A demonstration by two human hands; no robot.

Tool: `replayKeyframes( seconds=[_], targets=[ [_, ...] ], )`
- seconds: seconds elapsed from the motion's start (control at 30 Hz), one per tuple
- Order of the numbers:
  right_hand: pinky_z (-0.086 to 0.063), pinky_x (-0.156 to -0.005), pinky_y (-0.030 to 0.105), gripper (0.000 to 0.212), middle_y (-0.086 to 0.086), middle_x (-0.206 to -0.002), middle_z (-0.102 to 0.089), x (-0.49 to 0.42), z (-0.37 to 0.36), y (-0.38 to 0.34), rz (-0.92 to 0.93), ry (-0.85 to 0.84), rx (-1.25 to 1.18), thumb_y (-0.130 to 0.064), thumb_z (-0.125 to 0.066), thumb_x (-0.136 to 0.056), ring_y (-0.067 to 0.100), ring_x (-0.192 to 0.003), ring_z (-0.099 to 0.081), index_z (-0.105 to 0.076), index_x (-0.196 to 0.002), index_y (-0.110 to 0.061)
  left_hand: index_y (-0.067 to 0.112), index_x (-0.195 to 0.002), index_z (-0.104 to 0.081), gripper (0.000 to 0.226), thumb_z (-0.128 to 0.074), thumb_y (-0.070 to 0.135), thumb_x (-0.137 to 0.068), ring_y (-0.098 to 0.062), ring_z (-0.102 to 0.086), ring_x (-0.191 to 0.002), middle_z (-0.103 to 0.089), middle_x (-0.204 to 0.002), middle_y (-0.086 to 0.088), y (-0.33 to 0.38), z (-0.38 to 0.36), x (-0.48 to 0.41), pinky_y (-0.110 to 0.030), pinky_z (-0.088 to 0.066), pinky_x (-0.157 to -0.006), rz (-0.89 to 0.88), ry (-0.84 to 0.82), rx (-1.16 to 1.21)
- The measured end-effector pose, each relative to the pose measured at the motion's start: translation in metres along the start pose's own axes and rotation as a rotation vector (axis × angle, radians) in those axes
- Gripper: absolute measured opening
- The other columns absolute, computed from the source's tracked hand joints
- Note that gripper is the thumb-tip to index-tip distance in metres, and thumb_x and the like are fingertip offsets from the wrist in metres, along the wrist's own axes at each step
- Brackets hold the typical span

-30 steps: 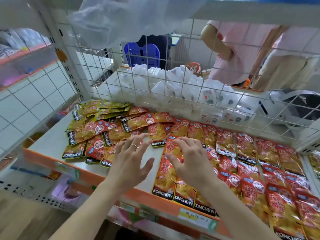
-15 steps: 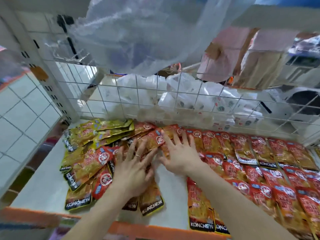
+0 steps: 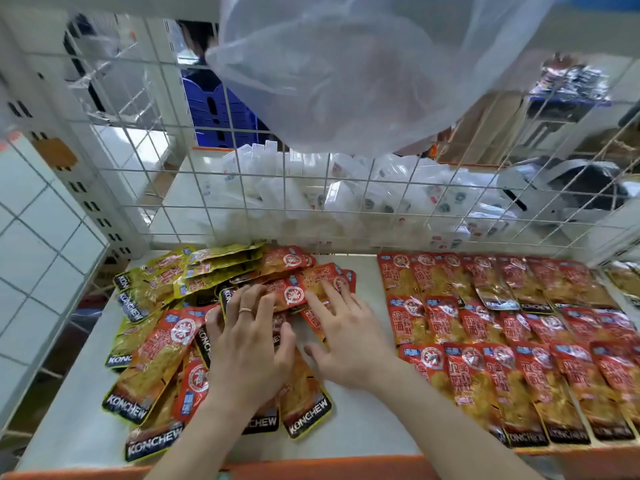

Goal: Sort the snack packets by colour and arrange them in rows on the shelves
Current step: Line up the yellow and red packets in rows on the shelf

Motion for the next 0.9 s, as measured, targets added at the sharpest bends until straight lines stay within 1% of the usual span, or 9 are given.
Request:
replayKeyframes(
  seconds=[0.07, 0.17, 0.27, 0.37, 0.43, 0.6, 0.7, 0.77, 0.9],
  targets=[
    [-0.014, -0.122, 0.040, 0.071, 0.004, -0.163, -0.023, 0.009, 0.006, -0.012, 0.062, 0.091, -0.078, -0.044, -0.052, -0.090, 0.026, -0.150, -0.019, -0.026, -0.154, -0.028, 0.019, -0.113, -0.060, 0.042, -0.041, 0.044, -0.085, -0.026, -0.047, -0.127, -0.056, -0.128, -0.001, -0.003, 0.004, 0.001, -0.055, -0.030, -0.104, 0.033, 0.037, 0.030],
    [-0.040, -0.108, 0.042, 0.048, -0.008, -0.140, -0.055, 0.019, 0.022, -0.006, 0.066, 0.276, -0.329, -0.033, -0.057, -0.087, 0.013, -0.131, -0.049, -0.057, -0.134, -0.025, 0.020, -0.117, -0.057, 0.046, -0.041, 0.047, -0.083, -0.026, -0.045, -0.129, -0.054, -0.130, 0.000, -0.001, 0.004, 0.000, -0.054, -0.023, -0.108, 0.036, 0.010, 0.020],
    [-0.046, -0.101, 0.039, 0.038, -0.006, -0.126, -0.061, 0.021, 0.034, 0.019, -0.073, 0.394, -0.404, -0.029, -0.060, -0.088, 0.015, -0.118, -0.056, -0.063, -0.125, -0.022, 0.022, -0.127, -0.056, 0.054, -0.047, 0.047, -0.079, -0.023, -0.041, -0.134, -0.052, -0.140, 0.002, 0.013, 0.002, -0.009, -0.051, -0.019, -0.111, -0.068, -0.069, -0.031],
    [-0.043, -0.102, 0.032, 0.045, -0.002, -0.122, -0.058, 0.023, 0.029, 0.038, -0.233, 0.320, -0.343, -0.040, -0.062, -0.090, 0.017, -0.118, -0.051, -0.058, -0.130, -0.019, 0.027, -0.142, -0.045, 0.063, -0.045, 0.048, -0.083, -0.016, -0.022, -0.146, -0.038, -0.154, 0.010, 0.025, -0.005, -0.020, -0.049, -0.007, -0.116, -0.181, -0.223, -0.078],
    [-0.042, -0.101, 0.033, 0.052, -0.002, -0.121, -0.056, 0.026, 0.021, 0.040, -0.277, 0.223, -0.251, -0.051, -0.061, -0.089, 0.018, -0.118, -0.048, -0.057, -0.131, -0.021, 0.030, -0.150, -0.035, 0.066, -0.044, 0.050, -0.088, -0.014, -0.011, -0.150, -0.030, -0.159, 0.014, 0.029, -0.015, -0.025, -0.052, -0.001, -0.117, -0.226, -0.333, -0.123],
    [-0.043, -0.098, 0.037, 0.055, 0.000, -0.120, -0.060, 0.035, 0.008, 0.036, -0.303, 0.091, -0.224, -0.056, -0.067, -0.083, 0.021, -0.115, -0.051, -0.057, -0.127, -0.023, 0.034, -0.153, -0.028, 0.064, -0.050, 0.050, -0.095, -0.015, -0.010, -0.150, -0.030, -0.159, 0.014, 0.037, -0.021, -0.037, -0.057, 0.002, -0.116, -0.297, -0.457, -0.197],
    [-0.046, -0.086, 0.033, 0.052, -0.001, -0.106, -0.061, 0.039, 0.005, 0.035, -0.306, 0.061, -0.316, -0.050, -0.074, -0.079, 0.019, -0.102, -0.055, -0.060, -0.120, -0.021, 0.037, -0.151, -0.034, 0.068, -0.062, 0.052, -0.090, -0.013, -0.014, -0.147, -0.035, -0.153, 0.016, 0.040, -0.012, -0.042, -0.052, 0.003, -0.115, -0.352, -0.407, -0.157],
    [-0.049, -0.080, 0.034, 0.039, -0.004, -0.097, -0.063, 0.041, 0.002, 0.035, -0.321, 0.040, -0.435, -0.044, -0.077, -0.077, 0.016, -0.094, -0.059, -0.064, -0.107, -0.022, 0.038, -0.147, -0.041, 0.070, -0.068, 0.055, -0.085, -0.011, -0.020, -0.142, -0.043, -0.147, 0.016, 0.042, 0.000, -0.040, -0.046, 0.000, -0.115, -0.390, -0.287, -0.038],
    [-0.055, -0.075, 0.037, 0.013, -0.002, -0.090, -0.068, 0.048, -0.001, 0.043, -0.407, 0.007, -0.719, -0.027, -0.070, -0.084, 0.016, -0.085, -0.065, -0.062, -0.094, -0.023, 0.035, -0.138, -0.053, 0.064, -0.073, 0.057, -0.081, -0.011, -0.038, -0.136, -0.050, -0.139, 0.017, 0.043, 0.026, -0.036, -0.017, -0.006, -0.114, -0.376, -0.116, 0.326]
  ],
)
Point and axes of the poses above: each hand's wrist, its own x-axis away from the middle knuckle, its own z-axis out of the back of the hand, y = z × x, the point moved 10 cm from there along -x, towards the middle knuckle
